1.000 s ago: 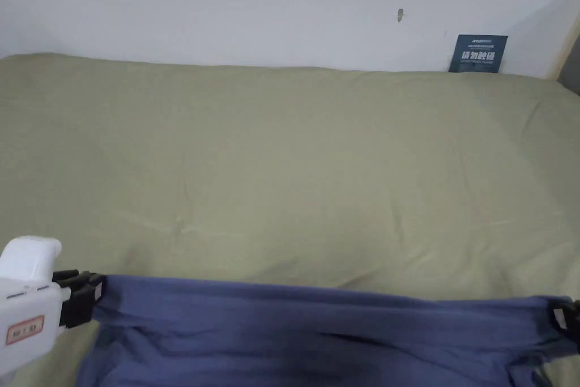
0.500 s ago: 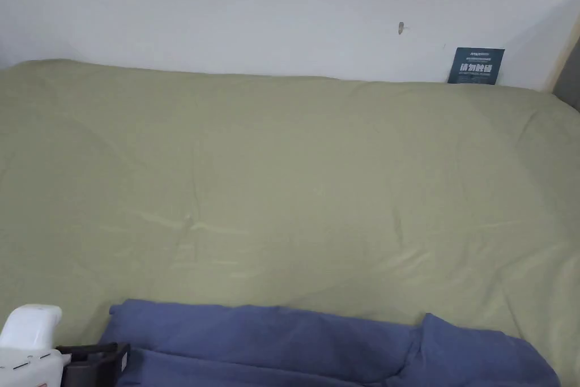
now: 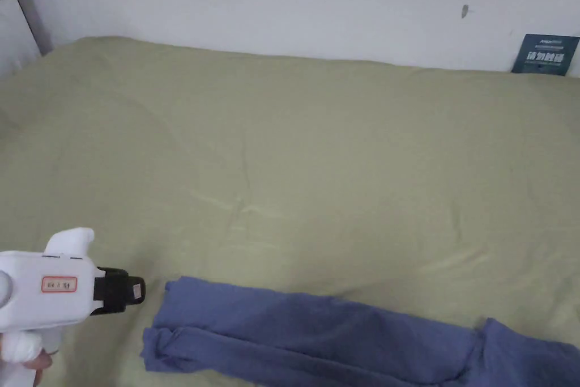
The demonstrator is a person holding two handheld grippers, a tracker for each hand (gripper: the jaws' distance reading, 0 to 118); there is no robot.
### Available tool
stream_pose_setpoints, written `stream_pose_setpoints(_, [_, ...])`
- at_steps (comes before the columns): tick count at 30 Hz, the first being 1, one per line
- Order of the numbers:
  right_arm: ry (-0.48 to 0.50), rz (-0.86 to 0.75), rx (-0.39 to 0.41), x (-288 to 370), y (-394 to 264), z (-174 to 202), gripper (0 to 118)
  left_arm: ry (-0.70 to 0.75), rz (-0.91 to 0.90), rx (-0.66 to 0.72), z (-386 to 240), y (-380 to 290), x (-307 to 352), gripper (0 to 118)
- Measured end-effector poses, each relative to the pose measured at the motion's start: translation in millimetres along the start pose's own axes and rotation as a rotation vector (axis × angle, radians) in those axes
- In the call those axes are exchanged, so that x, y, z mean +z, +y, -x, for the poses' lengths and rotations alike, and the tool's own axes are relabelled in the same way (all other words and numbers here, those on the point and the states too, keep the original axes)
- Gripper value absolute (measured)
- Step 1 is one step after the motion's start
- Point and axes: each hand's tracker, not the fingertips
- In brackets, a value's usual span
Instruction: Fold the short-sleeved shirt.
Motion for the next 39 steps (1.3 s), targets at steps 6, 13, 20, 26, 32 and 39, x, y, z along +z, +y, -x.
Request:
stream_pose_setpoints(6, [-0.031,-0.032,0.022,9.0,6.4,13.1,0,-0.285,0.225,0.150,42.3,26.0,-44.9,0])
stream_pose_setpoints(13, [-0.036,-0.003,0.004,1.9,9.2,14.4,0,-0.337,0.319,0.171,60.8,21.5,-66.9,59])
stream_pose_setpoints(20, [-0.005,0.052,-0.028,-5.8,1.5,13.0,0,-0.479,0.313,0.207,58.5,10.5,-88.2,97])
stream_pose_setpoints(26, [0.005,0.071,-0.062,-2.2,-4.7,17.4,0,-0.510,0.319,0.267,50.6,8.3,-103.0,97])
stream_pose_setpoints(32, [0.008,0.082,-0.074,1.4,-8.9,3.8,0,-0.413,0.304,0.296,49.1,6.4,-98.7,7])
stream_pose_setpoints(39, [0.017,0.047,-0.063,8.7,-0.6,-1.6,0,-0.355,0.135,0.375,66.7,20.3,-45.0,7])
